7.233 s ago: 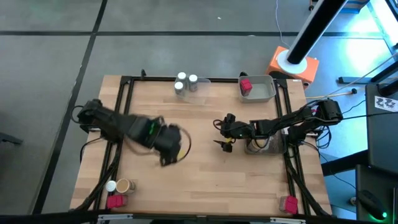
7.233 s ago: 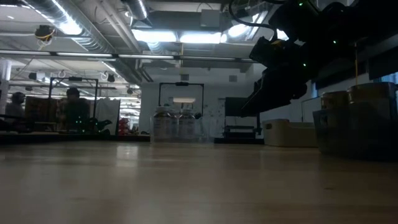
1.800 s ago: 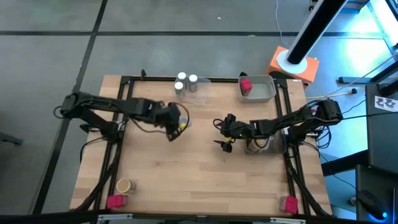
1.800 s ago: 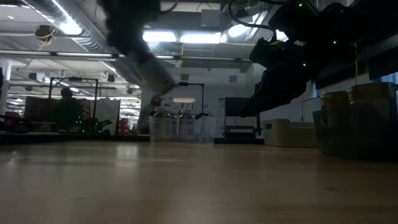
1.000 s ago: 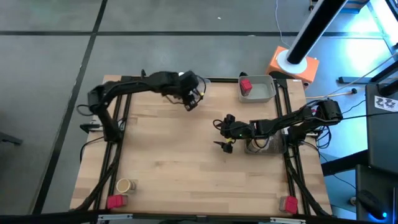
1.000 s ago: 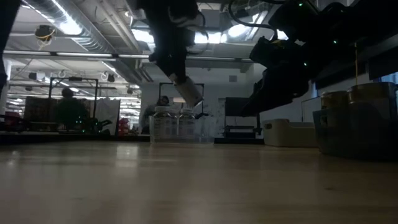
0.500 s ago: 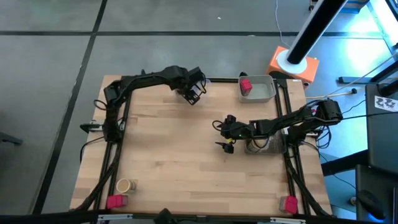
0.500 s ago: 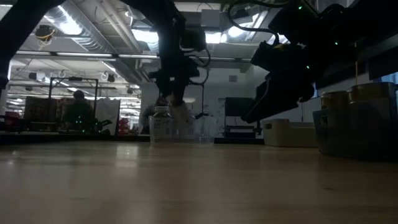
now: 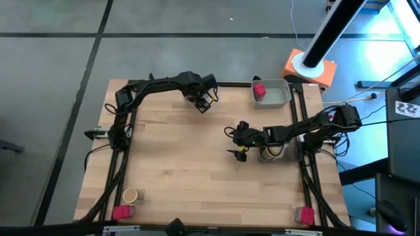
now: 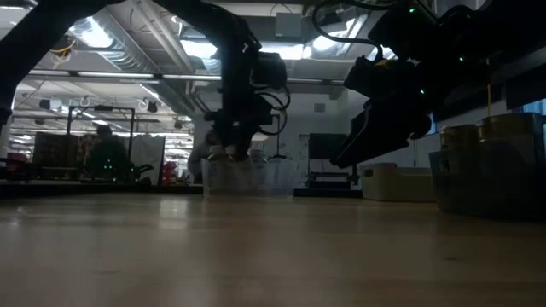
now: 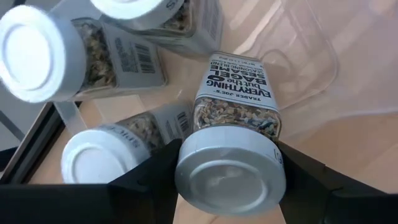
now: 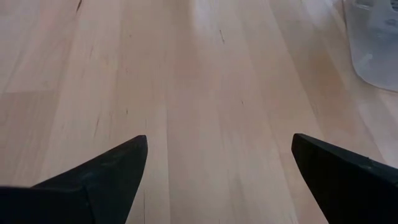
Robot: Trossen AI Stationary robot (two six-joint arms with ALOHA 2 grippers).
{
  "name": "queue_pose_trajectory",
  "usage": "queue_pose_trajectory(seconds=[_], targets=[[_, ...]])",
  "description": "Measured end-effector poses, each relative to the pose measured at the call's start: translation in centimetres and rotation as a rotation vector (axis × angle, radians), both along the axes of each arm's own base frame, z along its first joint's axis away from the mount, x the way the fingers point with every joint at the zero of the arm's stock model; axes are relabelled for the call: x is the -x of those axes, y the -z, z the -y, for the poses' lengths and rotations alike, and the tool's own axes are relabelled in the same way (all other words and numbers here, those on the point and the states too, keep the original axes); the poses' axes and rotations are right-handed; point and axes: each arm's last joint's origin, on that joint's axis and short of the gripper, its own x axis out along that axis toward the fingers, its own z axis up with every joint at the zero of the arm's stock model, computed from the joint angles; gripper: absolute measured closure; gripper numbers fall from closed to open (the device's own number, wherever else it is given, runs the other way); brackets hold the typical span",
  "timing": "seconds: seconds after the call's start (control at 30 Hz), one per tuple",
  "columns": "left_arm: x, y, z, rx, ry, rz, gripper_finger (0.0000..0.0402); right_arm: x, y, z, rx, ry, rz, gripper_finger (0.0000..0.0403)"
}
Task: Sort spices by type
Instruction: Put the white seasoning bottle into the transparent bin, then put the brown seasoning bottle into the black bin
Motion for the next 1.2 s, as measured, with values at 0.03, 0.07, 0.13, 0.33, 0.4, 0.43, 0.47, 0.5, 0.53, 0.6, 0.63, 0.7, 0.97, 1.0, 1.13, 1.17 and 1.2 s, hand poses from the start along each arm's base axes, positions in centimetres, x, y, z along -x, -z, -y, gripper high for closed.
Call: queue_pose_trajectory(seconds=[0.03, 0.07, 0.13, 0.33, 0.4, 0.43, 0.47, 0.5, 0.53, 0.6, 0.63, 0.7, 0.97, 1.0, 1.13, 1.17, 1.2], targets=[[0.0, 0.0, 0.0, 0.0, 0.002, 0.001, 0.0204, 0.0, 0.0, 0.0, 0.0, 0.0, 0.0, 0.0004], [0.0, 0.0, 0.0, 0.001, 0.002, -0.003, 0.0203, 0.0, 0.0, 0.0, -0.001, 0.0, 0.0, 0.0004], [0.0, 0.1, 0.0, 0.003, 0.001, -0.005, 0.0195, 0.0, 0.0, 0.0, -0.001, 0.0, 0.0, 0.0004], [0.1, 0.1, -0.2, 0.004, -0.023, 0.001, 0.0167, 0.0, 0.0, 0.0, -0.001, 0.0, 0.0, 0.0004], [0.2, 0.1, -0.2, 0.005, -0.028, 0.002, 0.0163, 0.0, 0.0, 0.0, -0.001, 0.0, 0.0, 0.0004], [0.2, 0.1, -0.3, 0.005, -0.029, 0.002, 0.0163, 0.0, 0.0, 0.0, -0.001, 0.0, 0.0, 0.0004], [0.2, 0.1, -0.3, 0.005, -0.03, 0.002, 0.0163, 0.0, 0.0, 0.0, -0.001, 0.0, 0.0, 0.0004], [0.2, 0.0, -0.3, 0.005, -0.03, 0.004, 0.0163, 0.0, 0.0, 0.0, -0.001, 0.0, 0.0, 0.0004], [0.3, -0.1, -0.3, 0.003, -0.032, 0.006, 0.0164, 0.0, 0.0, 0.0, -0.001, 0.0, 0.0, 0.0004], [0.4, -0.5, -0.3, -0.001, -0.032, 0.015, 0.0165, 0.0, 0.0, 0.0, -0.001, 0.0, 0.0, 0.0004], [0.5, -0.8, -0.2, -0.004, -0.032, 0.021, 0.0164, 0.0, 0.0, 0.0, -0.001, 0.0, 0.0, 0.0004], [0.7, -1.8, -0.1, -0.008, -0.031, 0.031, 0.0165, 0.0, 0.0, 0.0, -0.001, 0.0, 0.0, 0.0004], [1.6, -8.0, 3.0, -0.047, 0.032, 0.126, 0.0164, 0.0, 0.0, 0.0, -0.001, 0.0, -0.003, 0.0004], [1.8, -8.9, 3.9, -0.052, 0.052, 0.141, 0.0164, 0.0, 0.0, 0.0, -0.001, 0.0, -0.003, 0.0004], [2.5, -11.8, 8.5, -0.035, 0.168, 0.208, 0.0164, 0.1, 0.1, 0.0, 0.0, 0.0, -0.011, 0.0004], [2.8, -12.5, 9.8, -0.029, 0.193, 0.236, 0.0164, 0.1, 0.1, 0.0, 0.0, 0.0, -0.01, 0.0004], [3.0, -13.0, 11.0, -0.024, 0.213, 0.254, 0.0164, 0.1, 0.1, 0.0, 0.0, 0.0, -0.012, 0.0004]])
